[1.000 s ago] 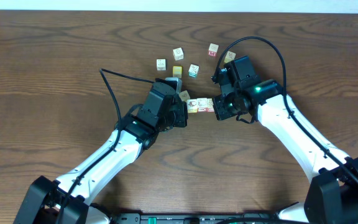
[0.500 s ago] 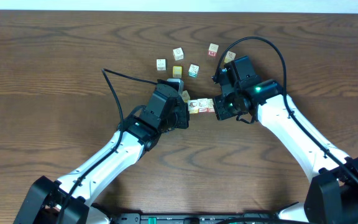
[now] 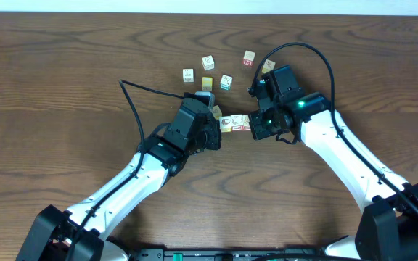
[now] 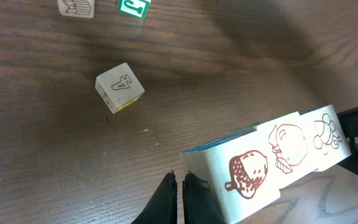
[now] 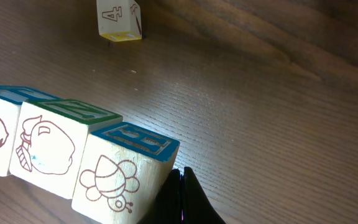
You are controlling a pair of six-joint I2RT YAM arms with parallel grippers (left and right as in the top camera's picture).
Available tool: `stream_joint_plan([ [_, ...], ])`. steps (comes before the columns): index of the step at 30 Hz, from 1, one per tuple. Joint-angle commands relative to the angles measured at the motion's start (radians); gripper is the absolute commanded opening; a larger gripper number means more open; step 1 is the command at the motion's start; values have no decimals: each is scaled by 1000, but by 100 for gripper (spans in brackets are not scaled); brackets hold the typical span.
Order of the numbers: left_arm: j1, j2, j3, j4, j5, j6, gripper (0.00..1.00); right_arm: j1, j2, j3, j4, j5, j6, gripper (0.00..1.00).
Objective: Lift 3 blocks
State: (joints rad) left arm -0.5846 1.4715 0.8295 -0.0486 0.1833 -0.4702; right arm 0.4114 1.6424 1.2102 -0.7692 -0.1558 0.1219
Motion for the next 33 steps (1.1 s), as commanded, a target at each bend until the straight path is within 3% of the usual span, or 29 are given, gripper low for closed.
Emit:
stream_joint_plan([
  [1, -26, 13, 54, 15, 59, 14, 7, 35, -21, 22, 10, -91, 5, 1],
  [33, -28, 25, 54, 19, 58, 14, 8, 51, 39, 14, 42, -80, 4, 1],
])
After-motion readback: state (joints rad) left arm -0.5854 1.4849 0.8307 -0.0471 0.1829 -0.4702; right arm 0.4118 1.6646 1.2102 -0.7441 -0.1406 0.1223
